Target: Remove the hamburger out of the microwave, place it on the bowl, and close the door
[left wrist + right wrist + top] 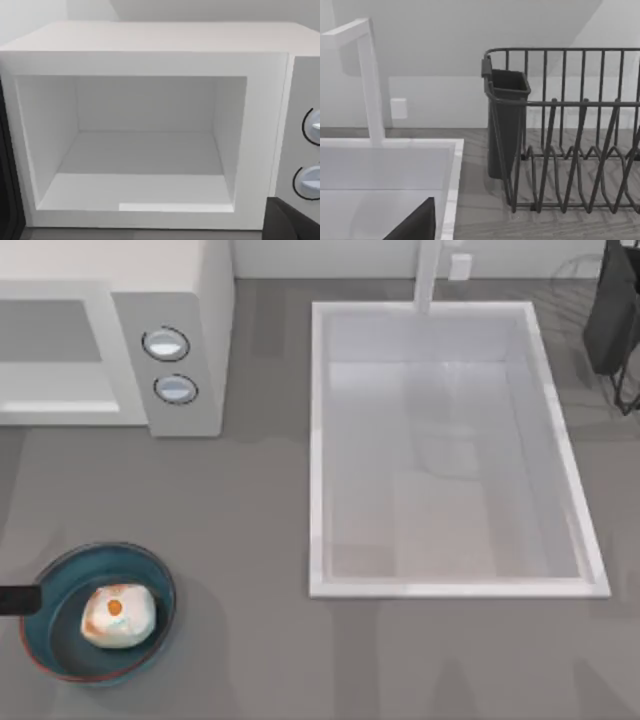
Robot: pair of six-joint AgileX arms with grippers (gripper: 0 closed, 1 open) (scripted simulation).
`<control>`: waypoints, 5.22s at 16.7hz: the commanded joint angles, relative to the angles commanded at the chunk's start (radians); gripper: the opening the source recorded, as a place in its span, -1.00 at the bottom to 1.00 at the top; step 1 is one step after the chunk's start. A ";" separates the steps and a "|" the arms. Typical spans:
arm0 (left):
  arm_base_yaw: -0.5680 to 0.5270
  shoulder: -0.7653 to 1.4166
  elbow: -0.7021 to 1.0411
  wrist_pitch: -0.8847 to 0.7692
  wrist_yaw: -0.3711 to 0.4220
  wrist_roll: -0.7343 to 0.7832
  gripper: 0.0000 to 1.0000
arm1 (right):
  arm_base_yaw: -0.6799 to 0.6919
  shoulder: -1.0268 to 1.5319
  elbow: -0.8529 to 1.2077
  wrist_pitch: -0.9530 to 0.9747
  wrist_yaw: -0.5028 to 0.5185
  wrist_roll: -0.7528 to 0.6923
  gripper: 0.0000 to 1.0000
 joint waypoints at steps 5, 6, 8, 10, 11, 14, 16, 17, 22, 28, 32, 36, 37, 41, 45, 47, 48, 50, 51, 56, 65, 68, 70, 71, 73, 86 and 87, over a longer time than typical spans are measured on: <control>-0.197 0.207 0.016 0.186 -0.196 0.003 -1.00 | 0.000 0.000 0.000 0.000 0.000 0.000 1.00; -0.223 0.234 0.018 0.211 -0.222 0.004 -1.00 | 0.000 0.000 0.000 0.000 0.000 0.000 1.00; -0.247 0.258 0.020 0.234 -0.246 0.004 -1.00 | 0.000 0.000 0.000 0.000 0.000 0.000 1.00; -0.247 0.258 0.020 0.234 -0.246 0.004 -1.00 | 0.000 0.000 0.000 0.000 0.000 0.000 1.00; -0.244 0.255 0.016 0.231 -0.243 0.003 -1.00 | 0.000 0.000 0.000 0.000 0.000 0.000 1.00; -0.286 0.233 0.020 0.205 -0.285 0.003 -1.00 | 0.000 0.000 0.000 0.000 0.000 0.000 1.00; -0.366 0.199 0.026 0.166 -0.365 0.002 -1.00 | 0.000 0.000 0.000 0.000 0.000 0.000 1.00; -0.409 0.179 0.029 0.143 -0.409 0.002 -1.00 | 0.000 0.000 0.000 0.000 0.000 0.000 1.00; -0.481 0.133 0.035 0.089 -0.480 0.001 -1.00 | 0.000 0.000 0.000 0.000 0.000 0.000 1.00; -0.439 0.066 0.039 0.018 -0.439 -0.001 -1.00 | 0.000 0.000 0.000 0.000 0.000 0.000 1.00; -0.325 -0.108 0.051 -0.176 -0.326 -0.003 -1.00 | 0.000 0.000 0.000 0.000 0.000 0.000 1.00; -0.228 -0.231 0.058 -0.303 -0.228 -0.005 -1.00 | 0.000 0.000 0.000 0.000 0.000 0.000 1.00; -0.223 -0.236 0.058 -0.308 -0.223 -0.005 -1.00 | 0.000 0.000 0.000 0.000 0.000 0.000 1.00; -0.226 -0.232 0.056 -0.305 -0.226 -0.004 -1.00 | 0.000 0.000 0.000 0.000 0.000 0.000 1.00; -0.122 -0.128 0.159 -0.338 -0.129 0.087 -1.00 | 0.000 0.000 0.000 0.000 0.000 0.000 1.00; -0.010 -0.011 0.270 -0.370 -0.037 0.172 -1.00 | 0.000 0.000 0.000 0.000 0.000 0.000 1.00; 0.057 0.063 0.334 -0.389 0.017 0.221 -1.00 | 0.000 0.000 0.000 0.000 0.000 0.000 1.00; 0.204 0.242 0.474 -0.433 0.130 0.326 -1.00 | 0.000 0.000 0.000 0.000 0.000 0.000 1.00; 0.282 0.346 0.547 -0.457 0.189 0.380 -1.00 | 0.000 0.000 0.000 0.000 0.000 0.000 1.00; 0.670 0.922 0.912 -0.590 0.459 0.631 -1.00 | 0.000 0.000 0.000 0.000 0.000 0.000 1.00; 1.080 1.594 1.300 -0.795 0.722 0.887 -1.00 | 0.000 0.000 0.000 0.000 0.000 0.000 1.00; 1.113 1.638 1.332 -0.821 0.742 0.909 -1.00 | 0.000 0.000 0.000 0.000 0.000 0.000 1.00; 1.115 1.640 1.333 -0.822 0.743 0.910 -1.00 | 0.000 0.000 0.000 0.000 0.000 0.000 1.00; 1.115 1.640 1.333 -0.822 0.743 0.910 -1.00 | 0.000 0.000 0.000 0.000 0.000 0.000 1.00; 1.111 1.637 1.330 -0.821 0.740 0.909 -1.00 | 0.000 0.000 0.000 0.000 0.000 0.000 1.00; 1.118 1.765 1.067 -0.434 0.745 0.915 -1.00 | 0.000 0.000 0.000 0.000 0.000 0.000 1.00; 1.118 1.765 1.067 -0.434 0.745 0.915 -1.00 | 0.000 0.000 0.000 0.000 0.000 0.000 1.00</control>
